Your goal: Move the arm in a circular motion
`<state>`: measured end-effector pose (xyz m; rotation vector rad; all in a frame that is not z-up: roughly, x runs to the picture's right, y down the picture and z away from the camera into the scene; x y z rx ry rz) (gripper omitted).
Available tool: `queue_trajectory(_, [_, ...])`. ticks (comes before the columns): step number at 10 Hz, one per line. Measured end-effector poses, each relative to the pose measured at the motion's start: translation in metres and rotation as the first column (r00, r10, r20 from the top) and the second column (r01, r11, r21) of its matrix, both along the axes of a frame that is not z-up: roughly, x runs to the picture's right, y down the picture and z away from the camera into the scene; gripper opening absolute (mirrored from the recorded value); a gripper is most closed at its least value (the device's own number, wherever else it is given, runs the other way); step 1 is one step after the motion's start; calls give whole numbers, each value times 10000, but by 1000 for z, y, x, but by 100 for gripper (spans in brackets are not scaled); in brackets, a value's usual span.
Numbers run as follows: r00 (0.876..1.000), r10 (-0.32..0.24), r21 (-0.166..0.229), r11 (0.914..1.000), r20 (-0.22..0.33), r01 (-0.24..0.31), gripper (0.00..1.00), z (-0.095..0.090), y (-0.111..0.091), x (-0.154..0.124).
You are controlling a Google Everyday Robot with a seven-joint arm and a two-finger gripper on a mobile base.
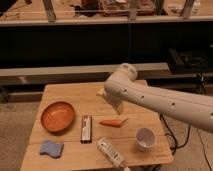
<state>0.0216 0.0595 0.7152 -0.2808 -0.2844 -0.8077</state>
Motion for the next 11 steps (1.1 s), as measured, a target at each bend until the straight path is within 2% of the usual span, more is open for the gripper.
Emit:
queue_trajectory(1, [9999,-144,41,9999,48,143,79,0,0,0])
queue_trajectory(4, [9992,-194,15,9998,340,194,52,5,-6,2])
queue_trajectory(5, [9986,-183,3,9998,505,183,38,17,-17,3])
queue_trajectory(7, [9981,-147,24,9999,594,146,22,37,-41,11])
queue_trajectory(9, [9986,-42,21,10000,530,41,3,72,-81,27])
queue_trajectory(11, [9998,202,-281,9994,88,-199,0,103,-107,58])
